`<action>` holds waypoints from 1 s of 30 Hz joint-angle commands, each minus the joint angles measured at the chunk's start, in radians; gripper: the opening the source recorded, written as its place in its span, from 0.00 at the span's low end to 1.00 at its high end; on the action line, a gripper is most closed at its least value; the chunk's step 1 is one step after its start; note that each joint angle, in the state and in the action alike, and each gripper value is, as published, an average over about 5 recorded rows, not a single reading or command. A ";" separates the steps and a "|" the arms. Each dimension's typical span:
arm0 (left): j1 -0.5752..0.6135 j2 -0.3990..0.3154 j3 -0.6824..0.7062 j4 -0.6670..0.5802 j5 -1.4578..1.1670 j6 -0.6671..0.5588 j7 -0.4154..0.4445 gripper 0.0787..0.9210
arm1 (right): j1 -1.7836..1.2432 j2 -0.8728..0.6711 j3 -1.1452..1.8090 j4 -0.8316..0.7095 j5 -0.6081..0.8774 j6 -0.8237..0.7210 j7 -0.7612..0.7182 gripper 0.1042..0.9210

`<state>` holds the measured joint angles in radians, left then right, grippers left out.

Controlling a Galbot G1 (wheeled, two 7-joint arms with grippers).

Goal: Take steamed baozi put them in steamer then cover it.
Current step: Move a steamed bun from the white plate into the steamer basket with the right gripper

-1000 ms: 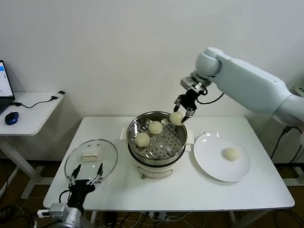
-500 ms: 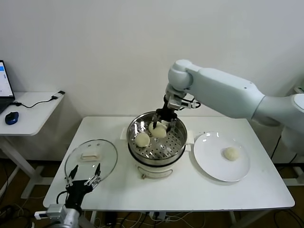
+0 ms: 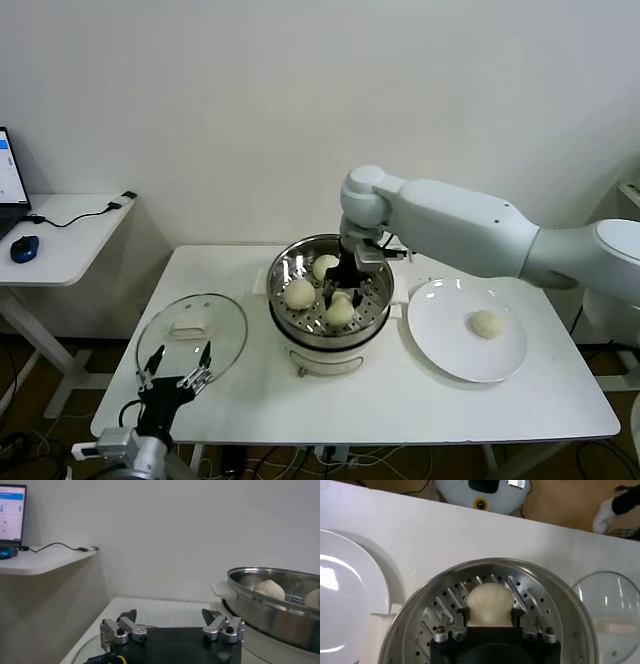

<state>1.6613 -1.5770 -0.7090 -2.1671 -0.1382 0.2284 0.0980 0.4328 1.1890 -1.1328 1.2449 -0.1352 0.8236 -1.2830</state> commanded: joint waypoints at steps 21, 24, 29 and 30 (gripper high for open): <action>-0.008 0.003 -0.001 0.011 -0.015 -0.003 0.001 0.88 | -0.036 0.051 0.004 -0.022 -0.045 0.049 0.015 0.70; -0.007 0.004 -0.002 0.009 -0.016 -0.002 0.002 0.88 | -0.029 0.037 0.013 -0.018 -0.011 0.043 0.015 0.80; -0.008 0.005 0.000 0.008 -0.016 0.000 0.002 0.88 | 0.018 -0.030 0.061 -0.002 0.084 -0.037 0.007 0.88; -0.010 0.005 0.002 0.008 -0.015 0.001 0.003 0.88 | 0.033 -0.050 0.078 -0.002 0.110 -0.066 0.002 0.88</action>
<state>1.6535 -1.5728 -0.7106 -2.1583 -0.1538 0.2268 0.0997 0.4179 1.2088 -1.1086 1.2363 -0.1385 0.8237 -1.2743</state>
